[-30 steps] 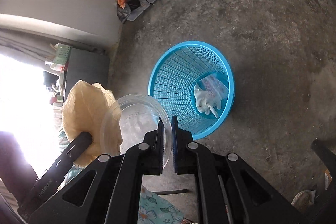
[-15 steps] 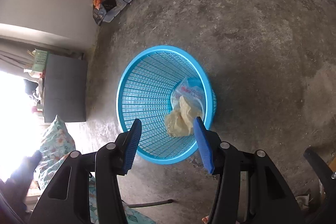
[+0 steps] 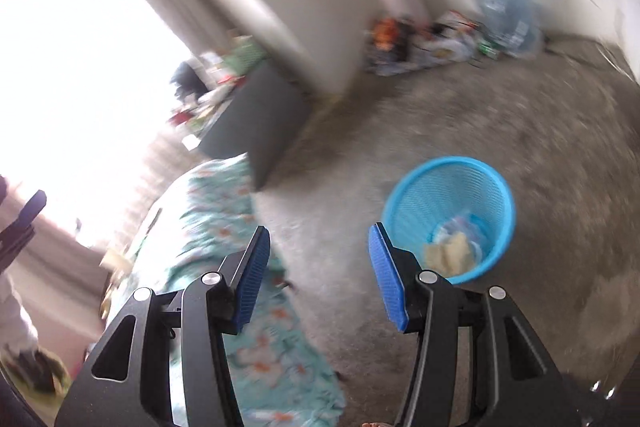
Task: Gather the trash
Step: 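Move both grippers back over the trash pile on the bed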
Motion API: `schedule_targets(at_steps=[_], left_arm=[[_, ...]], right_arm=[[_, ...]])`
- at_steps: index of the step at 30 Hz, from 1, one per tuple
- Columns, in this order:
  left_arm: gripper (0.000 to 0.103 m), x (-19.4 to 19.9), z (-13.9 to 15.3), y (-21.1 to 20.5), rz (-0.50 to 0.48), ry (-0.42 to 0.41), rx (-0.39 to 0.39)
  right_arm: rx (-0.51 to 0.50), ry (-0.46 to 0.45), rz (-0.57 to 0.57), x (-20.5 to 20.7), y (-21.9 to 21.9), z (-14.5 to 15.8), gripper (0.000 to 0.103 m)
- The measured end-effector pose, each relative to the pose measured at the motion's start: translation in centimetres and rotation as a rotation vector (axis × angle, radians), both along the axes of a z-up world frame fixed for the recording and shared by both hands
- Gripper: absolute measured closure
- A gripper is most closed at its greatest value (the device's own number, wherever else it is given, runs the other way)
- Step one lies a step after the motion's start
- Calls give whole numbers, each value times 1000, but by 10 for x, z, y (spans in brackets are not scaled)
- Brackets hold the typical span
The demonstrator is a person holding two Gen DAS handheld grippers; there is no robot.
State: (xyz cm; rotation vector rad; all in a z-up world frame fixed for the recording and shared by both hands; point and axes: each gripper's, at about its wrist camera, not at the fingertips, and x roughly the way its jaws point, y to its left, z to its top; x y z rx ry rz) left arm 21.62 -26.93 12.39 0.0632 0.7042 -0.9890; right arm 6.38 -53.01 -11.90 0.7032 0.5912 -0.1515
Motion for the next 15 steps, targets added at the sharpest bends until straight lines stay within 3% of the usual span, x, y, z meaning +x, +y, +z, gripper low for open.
schedule_targets(at_steps=[4, 8, 12, 15], left_arm=[[32, -20, 17, 124, 177, -60, 20], [32, -46, 3, 227, 337, -37, 41], [32, -76, -19, 298, 448, -20, 25], [32, -89, -38, 333, 506, 20, 9]], right_arm=[[2, -50, 209, 12, 57, 29, 51], [29, -64, 408, 20, 118, 41, 51], [60, -49, 576, 23, 180, 41, 51], [-25, -23, 663, 16, 235, 37, 51]])
